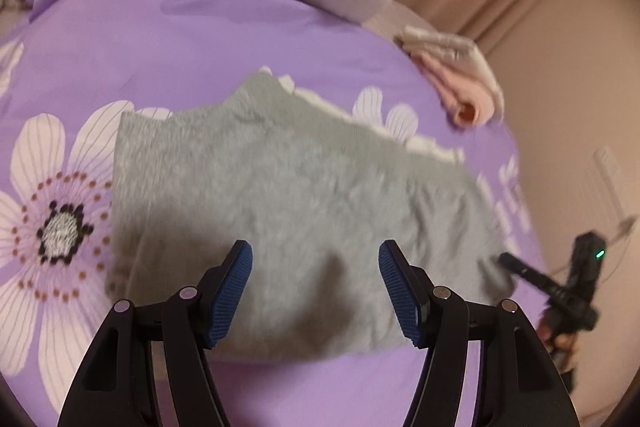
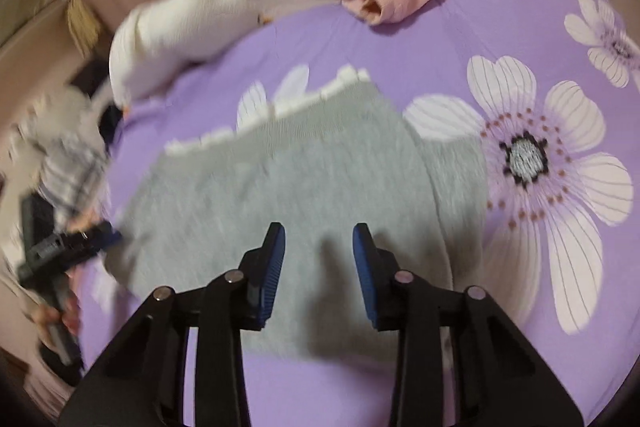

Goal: Fold small clothes

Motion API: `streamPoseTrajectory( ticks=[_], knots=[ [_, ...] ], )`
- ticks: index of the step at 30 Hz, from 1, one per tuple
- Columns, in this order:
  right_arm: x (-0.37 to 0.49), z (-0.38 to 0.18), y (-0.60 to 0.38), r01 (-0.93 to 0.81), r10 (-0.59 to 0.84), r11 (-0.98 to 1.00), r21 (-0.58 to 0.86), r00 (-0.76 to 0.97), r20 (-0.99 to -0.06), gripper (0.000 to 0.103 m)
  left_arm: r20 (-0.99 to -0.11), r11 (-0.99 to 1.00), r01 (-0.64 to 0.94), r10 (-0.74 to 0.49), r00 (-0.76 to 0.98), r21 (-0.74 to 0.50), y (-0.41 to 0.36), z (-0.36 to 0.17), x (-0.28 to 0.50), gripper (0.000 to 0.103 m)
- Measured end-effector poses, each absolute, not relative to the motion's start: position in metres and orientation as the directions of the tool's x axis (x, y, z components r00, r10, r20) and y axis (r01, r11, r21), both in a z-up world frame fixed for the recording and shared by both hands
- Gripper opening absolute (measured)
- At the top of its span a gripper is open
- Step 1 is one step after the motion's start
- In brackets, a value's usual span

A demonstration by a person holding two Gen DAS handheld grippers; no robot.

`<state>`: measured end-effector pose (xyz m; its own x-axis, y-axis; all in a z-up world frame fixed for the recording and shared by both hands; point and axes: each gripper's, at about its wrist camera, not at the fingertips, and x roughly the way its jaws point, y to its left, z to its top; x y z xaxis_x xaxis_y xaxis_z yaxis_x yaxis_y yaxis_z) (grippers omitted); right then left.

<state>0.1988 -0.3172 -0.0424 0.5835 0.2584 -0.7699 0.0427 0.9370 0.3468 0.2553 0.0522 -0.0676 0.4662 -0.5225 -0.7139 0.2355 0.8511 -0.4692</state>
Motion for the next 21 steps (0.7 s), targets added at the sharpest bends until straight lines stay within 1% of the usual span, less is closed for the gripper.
streamPoseTrajectory(
  ticks=[3,4,5,12,16,20,21],
  knots=[
    [0.194,-0.056,-0.312,0.044,0.218,0.956,0.289,0.554,-0.803,0.035,-0.761,0.894,0.241,-0.449,0.468,-0.379,0.042,-0.081,0.248,0.064],
    [0.192,-0.061,-0.315,0.052,0.207,0.959,0.279,0.546,-0.812,0.033,-0.777,0.906,0.236,-0.423,0.465,-0.352,0.039,-0.086,0.249,0.064],
    [0.19,-0.068,-0.317,0.063,0.2,0.96,0.274,0.532,-0.823,0.033,-0.792,0.916,0.232,-0.401,0.461,-0.328,0.036,-0.092,0.248,0.064],
    [0.177,-0.071,-0.322,0.071,0.19,0.962,0.264,0.524,-0.831,0.032,-0.824,0.942,0.264,-0.313,0.473,-0.206,0.02,-0.097,0.234,0.064],
    [0.171,-0.066,-0.32,0.079,0.193,0.959,0.272,0.521,-0.831,0.034,-0.827,0.947,0.24,-0.307,0.471,-0.215,0.021,-0.095,0.23,0.064],
    [0.167,-0.052,-0.309,0.051,0.2,0.961,0.27,0.545,-0.814,0.043,-0.813,0.948,0.244,-0.303,0.497,-0.204,0.02,-0.084,0.221,0.064],
    [0.167,-0.049,-0.306,0.039,0.208,0.961,0.274,0.553,-0.807,0.043,-0.809,0.948,0.251,-0.301,0.506,-0.196,0.017,-0.081,0.22,0.064]
  ],
)
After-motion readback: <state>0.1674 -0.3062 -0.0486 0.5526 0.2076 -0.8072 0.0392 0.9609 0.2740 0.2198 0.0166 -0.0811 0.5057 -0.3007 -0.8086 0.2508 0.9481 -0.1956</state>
